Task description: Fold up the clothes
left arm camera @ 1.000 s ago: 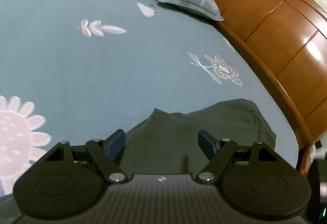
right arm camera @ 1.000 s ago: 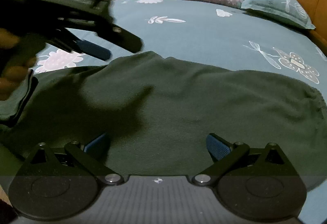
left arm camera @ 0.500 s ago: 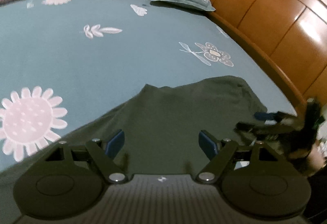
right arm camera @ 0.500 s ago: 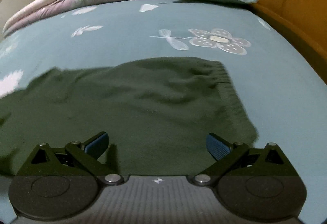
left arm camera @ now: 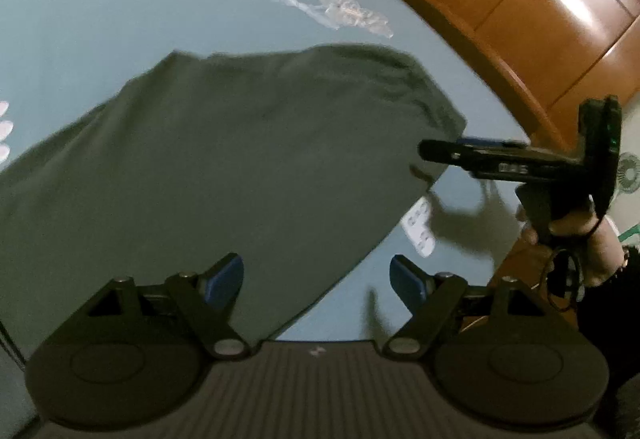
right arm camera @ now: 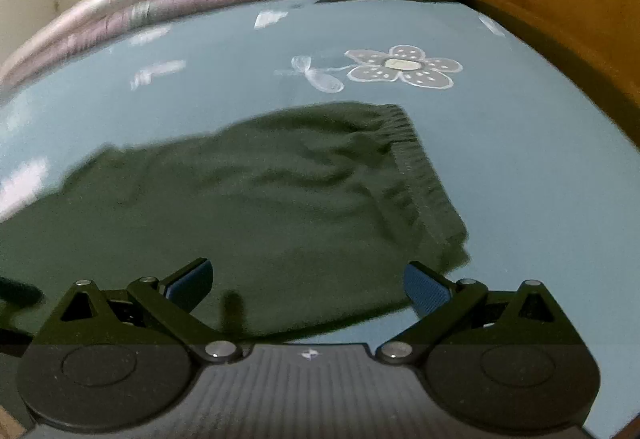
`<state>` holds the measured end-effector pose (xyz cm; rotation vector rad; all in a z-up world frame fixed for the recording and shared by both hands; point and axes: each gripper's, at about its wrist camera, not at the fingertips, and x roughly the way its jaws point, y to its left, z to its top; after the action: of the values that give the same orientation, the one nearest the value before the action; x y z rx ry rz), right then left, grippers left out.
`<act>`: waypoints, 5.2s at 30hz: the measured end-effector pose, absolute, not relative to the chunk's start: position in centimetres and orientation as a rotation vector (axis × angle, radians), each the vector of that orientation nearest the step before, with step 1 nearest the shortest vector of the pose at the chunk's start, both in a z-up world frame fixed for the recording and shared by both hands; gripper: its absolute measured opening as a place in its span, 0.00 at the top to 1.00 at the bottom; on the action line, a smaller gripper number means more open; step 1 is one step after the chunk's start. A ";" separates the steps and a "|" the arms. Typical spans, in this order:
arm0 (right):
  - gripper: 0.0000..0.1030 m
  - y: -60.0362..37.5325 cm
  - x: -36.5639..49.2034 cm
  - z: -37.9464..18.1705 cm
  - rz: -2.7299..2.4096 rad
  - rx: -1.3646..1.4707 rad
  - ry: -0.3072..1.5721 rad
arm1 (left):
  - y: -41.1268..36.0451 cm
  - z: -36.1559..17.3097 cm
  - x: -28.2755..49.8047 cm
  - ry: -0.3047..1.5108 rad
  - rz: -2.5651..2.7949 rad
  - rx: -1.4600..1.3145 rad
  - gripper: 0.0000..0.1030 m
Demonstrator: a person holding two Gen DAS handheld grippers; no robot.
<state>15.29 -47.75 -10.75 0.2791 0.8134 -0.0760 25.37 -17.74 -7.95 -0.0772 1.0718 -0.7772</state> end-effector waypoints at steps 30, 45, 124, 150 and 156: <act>0.00 -57.0 15.4 -14.5 0.101 1.135 0.617 | -18.6 -8.5 26.1 1.121 -0.753 -0.073 0.21; 0.00 -56.2 17.1 -15.0 0.101 1.074 0.517 | -18.3 -9.0 26.8 1.121 -0.746 -0.131 0.20; 0.84 -44.3 20.0 -1.6 0.042 0.355 0.590 | -9.0 -3.5 23.8 0.936 -0.613 -0.132 0.17; 0.84 -29.4 20.4 2.1 0.163 0.208 0.565 | 3.9 -2.9 20.6 0.876 -0.560 -0.197 0.17; 0.84 -26.5 20.3 3.0 0.264 0.176 0.561 | 6.5 -2.8 19.1 0.874 -0.478 -0.226 0.17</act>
<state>20.29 -26.54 3.04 0.1757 0.5610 0.2643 19.12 6.49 -2.82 -0.2261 0.8740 -0.4778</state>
